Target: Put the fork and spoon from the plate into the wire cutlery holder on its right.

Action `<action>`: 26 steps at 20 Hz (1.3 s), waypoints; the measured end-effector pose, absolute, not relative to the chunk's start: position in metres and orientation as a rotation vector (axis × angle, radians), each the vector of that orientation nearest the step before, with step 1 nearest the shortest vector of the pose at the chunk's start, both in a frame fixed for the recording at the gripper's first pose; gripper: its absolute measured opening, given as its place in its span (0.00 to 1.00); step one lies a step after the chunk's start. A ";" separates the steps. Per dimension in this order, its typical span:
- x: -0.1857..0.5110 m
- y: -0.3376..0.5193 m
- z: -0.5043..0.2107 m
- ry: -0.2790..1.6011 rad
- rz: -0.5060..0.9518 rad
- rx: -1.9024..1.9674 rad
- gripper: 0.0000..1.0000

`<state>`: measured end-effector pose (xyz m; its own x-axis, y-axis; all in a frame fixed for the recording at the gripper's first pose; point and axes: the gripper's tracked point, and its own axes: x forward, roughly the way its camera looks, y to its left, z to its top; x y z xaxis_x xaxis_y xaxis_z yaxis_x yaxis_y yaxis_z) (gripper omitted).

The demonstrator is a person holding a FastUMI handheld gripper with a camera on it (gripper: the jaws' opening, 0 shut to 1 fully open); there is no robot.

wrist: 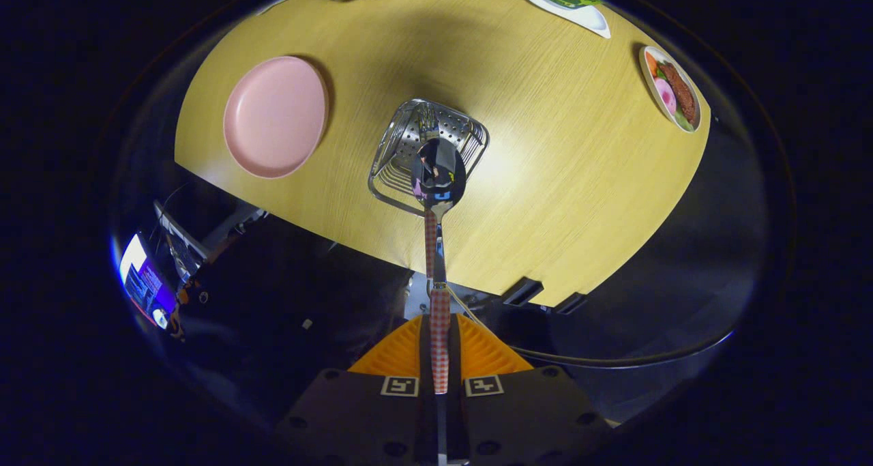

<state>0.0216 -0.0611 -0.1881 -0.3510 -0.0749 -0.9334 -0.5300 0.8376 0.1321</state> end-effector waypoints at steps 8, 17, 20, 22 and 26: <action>0.033 -0.034 -0.217 1.990 0.462 -0.527 0.10; 0.052 -0.020 -0.224 1.960 0.444 -0.508 0.12; 0.053 -0.020 -0.224 1.963 0.440 -0.499 0.12; 0.057 -0.019 -0.223 1.961 0.441 -0.494 0.14; 0.058 -0.017 -0.227 1.949 0.451 -0.488 0.14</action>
<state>0.0580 -0.0170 -0.2273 -0.3870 -0.1363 -0.9120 -0.5231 0.8469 0.0954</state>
